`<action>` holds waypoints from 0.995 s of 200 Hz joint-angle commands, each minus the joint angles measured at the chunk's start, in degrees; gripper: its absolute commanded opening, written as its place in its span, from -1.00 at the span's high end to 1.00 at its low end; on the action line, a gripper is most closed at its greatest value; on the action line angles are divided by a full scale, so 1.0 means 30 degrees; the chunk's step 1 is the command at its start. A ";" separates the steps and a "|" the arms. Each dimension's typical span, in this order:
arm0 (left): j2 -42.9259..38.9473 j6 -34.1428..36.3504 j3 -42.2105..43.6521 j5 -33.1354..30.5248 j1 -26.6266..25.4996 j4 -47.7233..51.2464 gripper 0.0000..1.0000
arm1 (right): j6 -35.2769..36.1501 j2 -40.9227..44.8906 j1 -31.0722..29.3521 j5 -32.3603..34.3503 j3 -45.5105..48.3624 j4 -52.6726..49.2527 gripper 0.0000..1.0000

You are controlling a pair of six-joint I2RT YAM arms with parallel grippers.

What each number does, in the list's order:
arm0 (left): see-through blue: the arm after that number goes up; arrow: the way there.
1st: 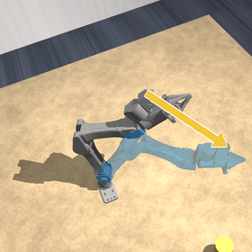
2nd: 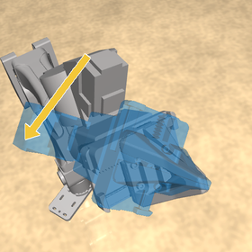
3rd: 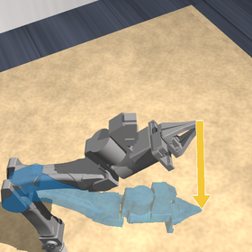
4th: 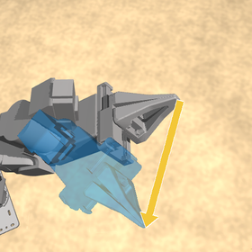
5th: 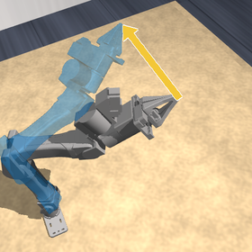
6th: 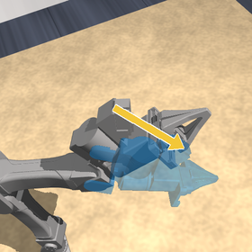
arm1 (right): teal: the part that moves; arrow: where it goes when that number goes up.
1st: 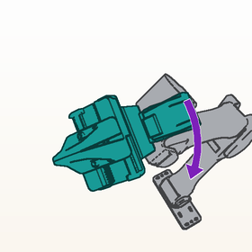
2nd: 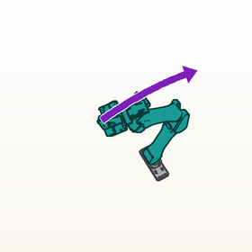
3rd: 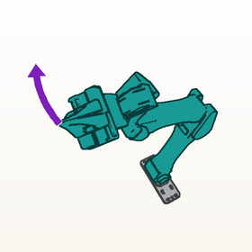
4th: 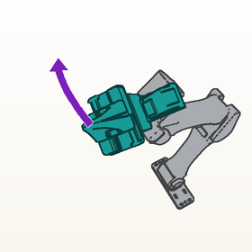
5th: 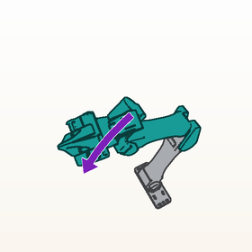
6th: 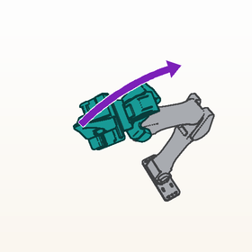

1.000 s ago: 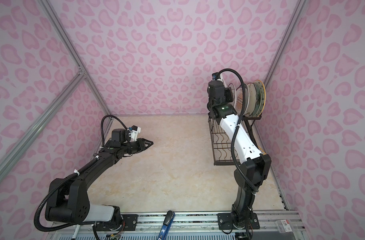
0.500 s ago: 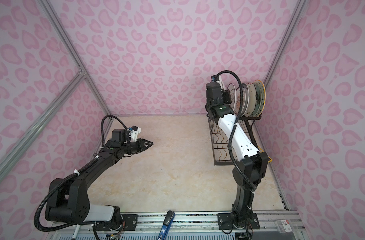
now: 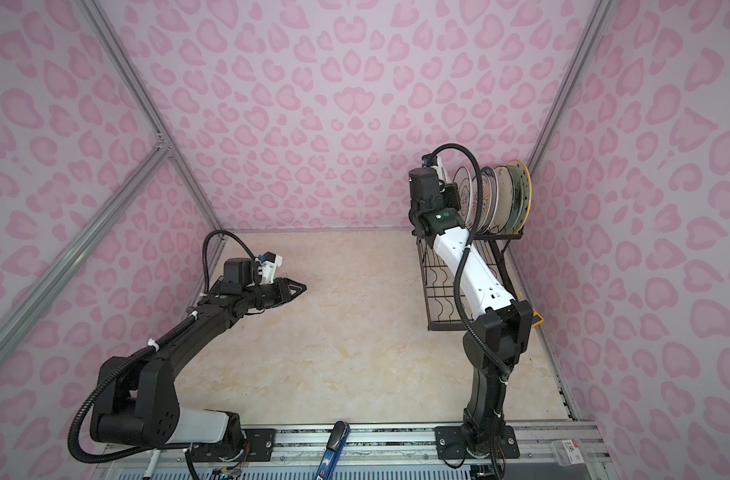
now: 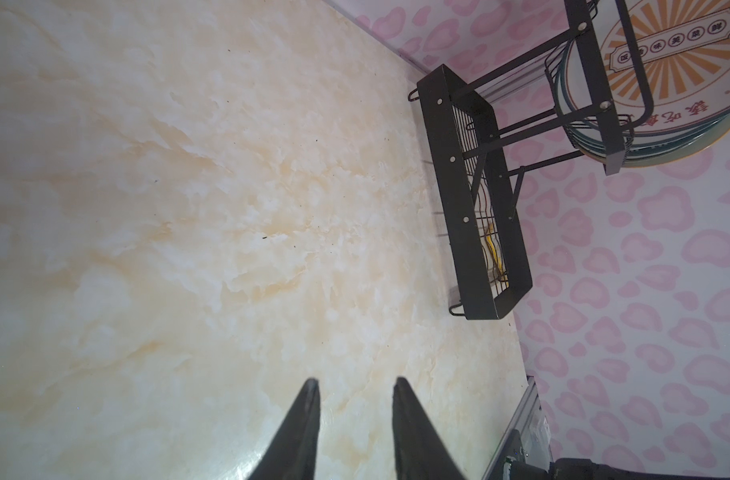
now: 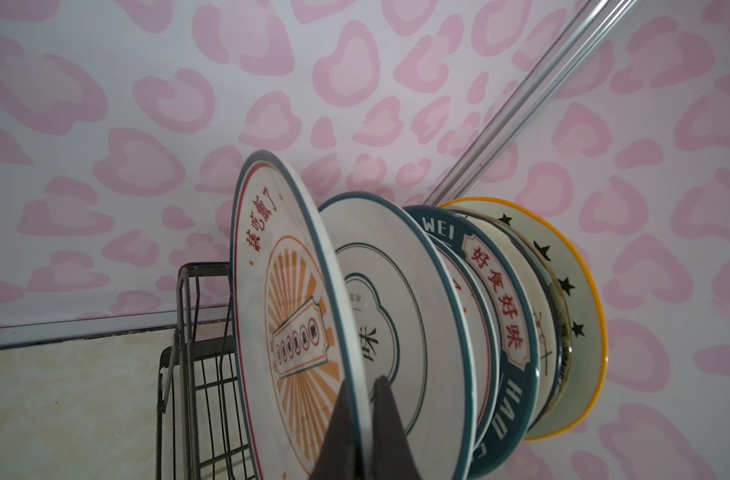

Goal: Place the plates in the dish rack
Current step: 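Lower the sunburst plate into the rack slot nearest the robot with the right gripper, then open the right gripper and withdraw it from the plate while the left arm rises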

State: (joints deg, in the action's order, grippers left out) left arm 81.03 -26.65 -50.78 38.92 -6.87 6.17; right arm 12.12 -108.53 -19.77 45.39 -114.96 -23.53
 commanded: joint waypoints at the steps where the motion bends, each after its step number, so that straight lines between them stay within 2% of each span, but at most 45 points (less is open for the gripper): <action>1: -0.0080 0.0271 -0.0269 -0.0112 0.0012 -0.0028 0.35 | -0.0405 -0.0151 -0.0038 0.0428 -0.0143 0.0361 1.00; 176: -0.0088 0.0418 -0.0562 -0.0056 0.0086 0.0324 0.33 | -0.1586 -0.0239 -0.0092 0.0223 0.0474 -0.0509 1.00; 199: -0.0058 0.0389 -0.0616 -0.0038 0.0081 0.0316 0.33 | -0.1470 -0.0239 -0.0061 0.0137 0.0384 -0.0463 0.88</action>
State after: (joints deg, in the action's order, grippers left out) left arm 81.03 -26.35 -51.75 38.57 -6.76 7.44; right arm 8.10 -108.64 -19.92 46.44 -113.67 -24.69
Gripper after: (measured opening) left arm 0.337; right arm 0.053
